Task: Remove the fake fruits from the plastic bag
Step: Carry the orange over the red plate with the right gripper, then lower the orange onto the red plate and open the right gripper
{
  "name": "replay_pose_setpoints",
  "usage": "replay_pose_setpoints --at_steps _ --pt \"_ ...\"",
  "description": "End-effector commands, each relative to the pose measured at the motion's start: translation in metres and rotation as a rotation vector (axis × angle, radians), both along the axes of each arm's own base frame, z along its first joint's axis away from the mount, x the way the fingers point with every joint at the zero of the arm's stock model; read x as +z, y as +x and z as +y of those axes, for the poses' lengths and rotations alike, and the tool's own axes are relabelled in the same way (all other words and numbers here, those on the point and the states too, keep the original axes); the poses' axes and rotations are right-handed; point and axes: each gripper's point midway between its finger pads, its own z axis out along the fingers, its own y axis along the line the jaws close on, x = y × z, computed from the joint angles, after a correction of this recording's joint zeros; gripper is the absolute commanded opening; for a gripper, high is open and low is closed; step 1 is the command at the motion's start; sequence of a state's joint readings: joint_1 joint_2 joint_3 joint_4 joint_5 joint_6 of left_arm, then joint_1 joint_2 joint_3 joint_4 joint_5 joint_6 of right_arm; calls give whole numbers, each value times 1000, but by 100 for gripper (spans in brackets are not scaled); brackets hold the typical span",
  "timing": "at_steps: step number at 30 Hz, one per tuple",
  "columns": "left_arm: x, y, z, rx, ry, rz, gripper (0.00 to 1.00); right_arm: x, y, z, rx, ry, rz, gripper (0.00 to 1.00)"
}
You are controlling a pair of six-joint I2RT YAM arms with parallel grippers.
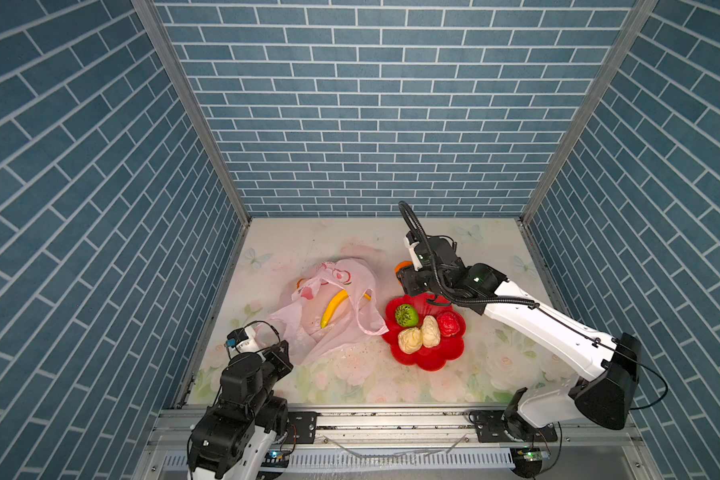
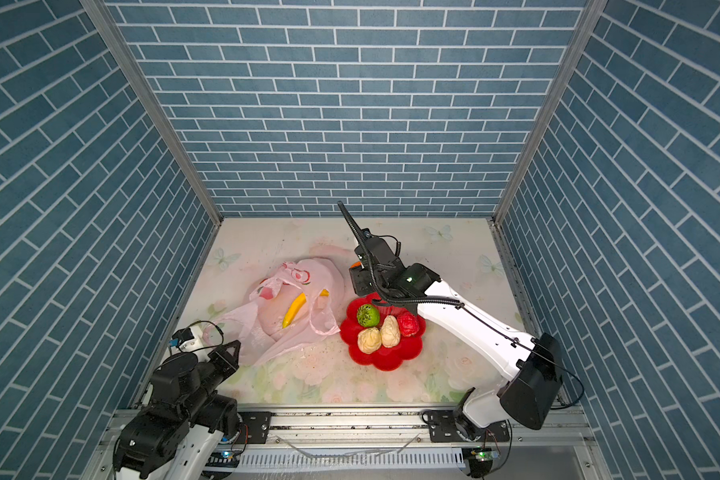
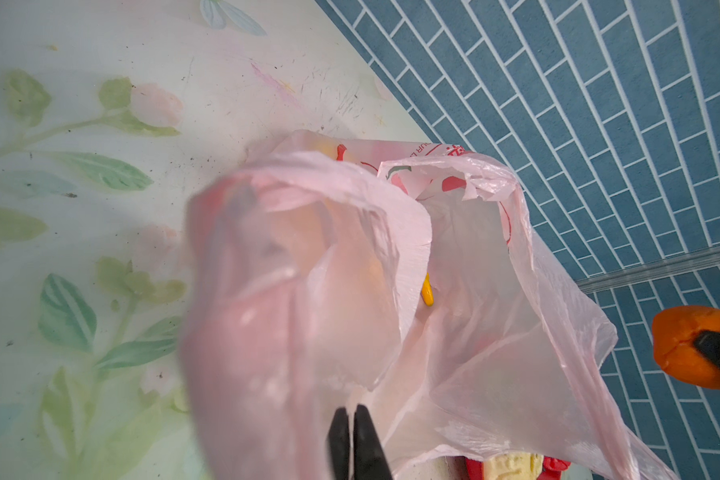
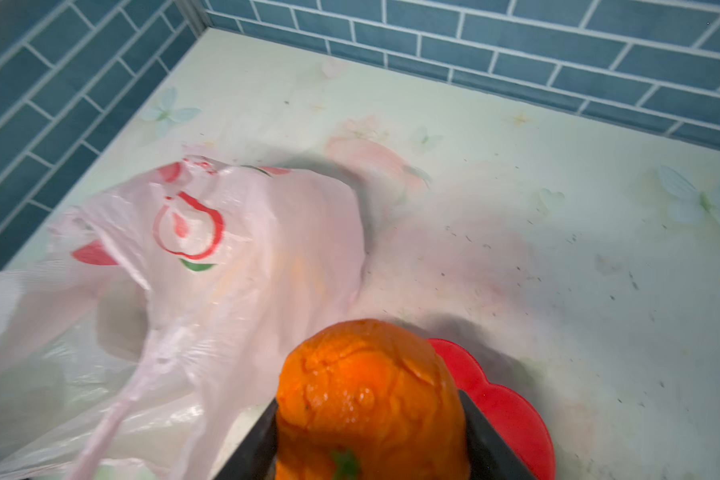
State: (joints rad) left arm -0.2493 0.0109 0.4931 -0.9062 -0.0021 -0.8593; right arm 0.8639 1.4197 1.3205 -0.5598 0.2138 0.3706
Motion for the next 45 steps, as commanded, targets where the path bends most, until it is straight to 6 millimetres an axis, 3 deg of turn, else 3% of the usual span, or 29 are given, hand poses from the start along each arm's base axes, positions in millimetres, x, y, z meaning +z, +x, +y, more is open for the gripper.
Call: replay_pose_setpoints --at_steps 1,7,21,31,45 --pt "4 1 -1 -15 7 -27 8 -22 6 -24 -97 -13 19 28" --pt "3 1 -3 -24 2 -26 8 -66 12 -43 -166 -52 73 27" --pt "3 1 -4 -28 2 -27 8 -128 20 -54 -235 -88 166 28" --pt "2 1 -4 -30 1 -27 8 -157 24 -58 -251 -130 192 28" --pt "3 1 -5 -35 0 -28 8 -178 28 -57 -255 -156 215 31"
